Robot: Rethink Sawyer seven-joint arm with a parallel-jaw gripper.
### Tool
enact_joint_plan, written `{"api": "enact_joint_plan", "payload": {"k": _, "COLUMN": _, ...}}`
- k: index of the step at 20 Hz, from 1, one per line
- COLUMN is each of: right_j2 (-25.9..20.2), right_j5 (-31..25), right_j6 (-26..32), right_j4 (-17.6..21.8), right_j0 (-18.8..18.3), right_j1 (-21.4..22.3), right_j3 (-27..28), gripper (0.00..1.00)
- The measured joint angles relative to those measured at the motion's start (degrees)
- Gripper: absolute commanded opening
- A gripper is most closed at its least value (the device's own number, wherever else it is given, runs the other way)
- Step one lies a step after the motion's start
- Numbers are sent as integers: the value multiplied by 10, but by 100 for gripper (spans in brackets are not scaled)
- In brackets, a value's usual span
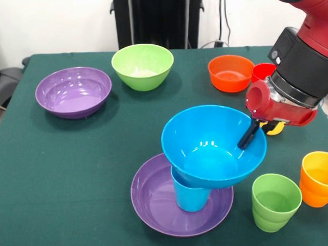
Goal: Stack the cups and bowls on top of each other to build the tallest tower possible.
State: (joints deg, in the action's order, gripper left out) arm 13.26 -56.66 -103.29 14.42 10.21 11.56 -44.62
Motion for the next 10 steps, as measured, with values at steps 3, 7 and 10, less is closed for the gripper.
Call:
{"api": "enact_joint_plan", "payload": {"k": 3, "right_j2": -3, "right_j5": 0, "right_j6": 0, "right_j4": 0, "right_j0": -6, "right_j1": 0, "right_j3": 1, "gripper": 0}}
{"api": "enact_joint_plan", "payload": {"k": 7, "right_j2": -7, "right_j5": 0, "right_j6": 0, "right_j4": 0, "right_j0": -14, "right_j1": 1, "right_j3": 1, "gripper": 0}}
{"api": "enact_joint_plan", "payload": {"k": 10, "right_j2": -8, "right_j5": 0, "right_j6": 0, "right_j4": 0, "right_j0": -18, "right_j1": 2, "right_j3": 1, "gripper": 0}}
